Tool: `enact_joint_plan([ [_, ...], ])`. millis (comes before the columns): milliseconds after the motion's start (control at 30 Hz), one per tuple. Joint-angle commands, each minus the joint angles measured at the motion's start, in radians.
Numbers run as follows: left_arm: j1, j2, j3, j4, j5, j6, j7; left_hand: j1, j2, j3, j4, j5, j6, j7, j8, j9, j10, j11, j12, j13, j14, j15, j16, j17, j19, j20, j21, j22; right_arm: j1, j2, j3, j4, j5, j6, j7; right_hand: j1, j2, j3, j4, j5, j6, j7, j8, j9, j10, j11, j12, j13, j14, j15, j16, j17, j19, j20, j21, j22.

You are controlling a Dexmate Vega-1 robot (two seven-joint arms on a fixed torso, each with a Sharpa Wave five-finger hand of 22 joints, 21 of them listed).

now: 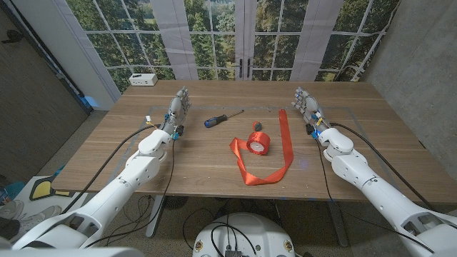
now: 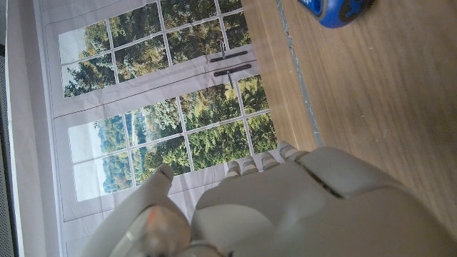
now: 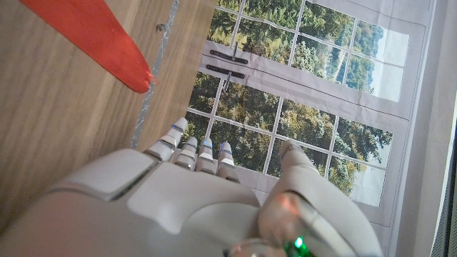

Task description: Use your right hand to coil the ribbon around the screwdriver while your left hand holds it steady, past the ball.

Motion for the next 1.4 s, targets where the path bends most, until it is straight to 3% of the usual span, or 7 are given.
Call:
enact_joint_plan([
  [33, -0.010, 0.022, 0.013, -0.010, 0.032, 0.016, 0.005, 0.010, 0.028, 0.002, -0.013, 0.003, -0.218, 0.000, 0.009, 0.003, -0.279, 0.008, 0.019, 0.006, -0.285, 0.015, 0.012, 0.002, -0.134, 0.009, 0.012, 0.001, -0.001, 0.002, 0.000, 0.002, 0.002, 0.000, 0.003, 0.009, 0.000, 0.006, -0.002, 0.005, 0.007, 0.000, 0.004, 0.004, 0.001, 0.004, 0.005, 0.001, -0.001, 0.008, 0.007, 0.002, 0.010, 0.000, 0.004, 0.002],
  [167, -0.013, 0.025, 0.022, -0.008, 0.081, -0.006, 0.040, 0.028, 0.012, -0.003, -0.035, 0.000, -0.168, -0.014, 0.019, 0.004, -0.228, 0.025, 0.031, 0.007, -0.232, 0.036, 0.020, 0.001, -0.093, 0.027, 0.023, -0.001, -0.003, -0.001, 0.000, -0.001, 0.004, -0.003, 0.006, 0.009, 0.000, 0.005, -0.003, 0.005, 0.007, 0.000, 0.004, 0.004, 0.001, 0.003, 0.005, 0.001, -0.002, 0.009, 0.006, 0.002, 0.010, 0.001, 0.003, 0.002],
  [333, -0.021, 0.058, 0.042, -0.030, 0.171, 0.008, 0.096, 0.090, 0.004, 0.007, -0.098, -0.009, -0.077, -0.040, 0.028, 0.008, -0.122, 0.083, 0.052, 0.013, -0.110, 0.098, 0.029, 0.005, 0.006, 0.129, 0.049, 0.000, -0.011, -0.001, 0.004, -0.006, 0.010, -0.004, 0.002, 0.010, 0.000, 0.005, -0.004, 0.004, 0.009, -0.002, 0.005, 0.004, 0.000, 0.007, 0.004, 0.002, -0.002, 0.008, 0.006, 0.002, 0.010, 0.002, 0.001, 0.002],
  [433, -0.023, 0.077, 0.052, -0.053, 0.214, 0.037, 0.128, 0.131, 0.011, 0.022, -0.135, -0.017, -0.049, -0.039, 0.027, 0.009, -0.060, 0.107, 0.066, 0.016, -0.039, 0.115, 0.038, 0.006, 0.057, 0.157, 0.064, 0.003, -0.013, -0.004, 0.004, -0.009, 0.010, -0.005, 0.003, 0.010, 0.001, 0.004, -0.005, 0.004, 0.013, -0.006, 0.006, 0.004, 0.000, 0.011, 0.004, 0.002, 0.000, 0.015, 0.007, 0.002, 0.010, 0.005, 0.000, 0.002],
  [867, -0.065, 0.181, 0.125, -0.154, 0.455, 0.179, 0.197, 0.218, 0.032, 0.058, -0.215, -0.035, 0.065, -0.012, 0.043, 0.009, 0.055, 0.126, 0.086, 0.018, 0.072, 0.119, 0.041, 0.007, 0.104, 0.166, 0.072, 0.005, -0.013, -0.010, 0.000, -0.008, 0.004, 0.001, 0.018, 0.009, 0.003, 0.001, -0.007, 0.003, 0.029, 0.000, 0.011, 0.005, 0.004, 0.010, 0.004, 0.002, 0.011, 0.024, 0.012, 0.004, 0.017, 0.017, -0.003, 0.002],
  [933, -0.070, 0.185, 0.131, -0.159, 0.475, 0.186, 0.201, 0.231, 0.034, 0.062, -0.228, -0.037, 0.069, -0.011, 0.038, 0.009, 0.058, 0.082, 0.083, 0.018, 0.080, 0.119, 0.037, 0.007, 0.109, 0.167, 0.072, 0.005, -0.015, -0.010, 0.002, -0.016, 0.009, -0.005, 0.015, 0.009, 0.003, 0.001, -0.007, 0.002, 0.029, -0.001, 0.011, 0.005, 0.004, 0.013, 0.004, 0.002, 0.012, 0.025, 0.012, 0.004, 0.018, 0.018, -0.004, 0.002],
  [1400, -0.110, 0.249, 0.190, -0.266, 0.632, 0.357, 0.186, 0.273, 0.042, 0.078, -0.265, -0.039, 0.121, 0.000, 0.042, 0.010, 0.115, 0.076, 0.090, 0.018, 0.131, 0.111, 0.038, 0.007, 0.145, 0.174, 0.080, 0.005, -0.015, -0.011, -0.002, -0.015, 0.000, 0.005, 0.019, 0.009, 0.005, 0.000, -0.009, 0.002, 0.039, 0.000, 0.013, 0.005, 0.008, 0.015, 0.004, 0.002, 0.017, 0.030, 0.014, 0.005, 0.021, 0.022, -0.007, 0.003],
])
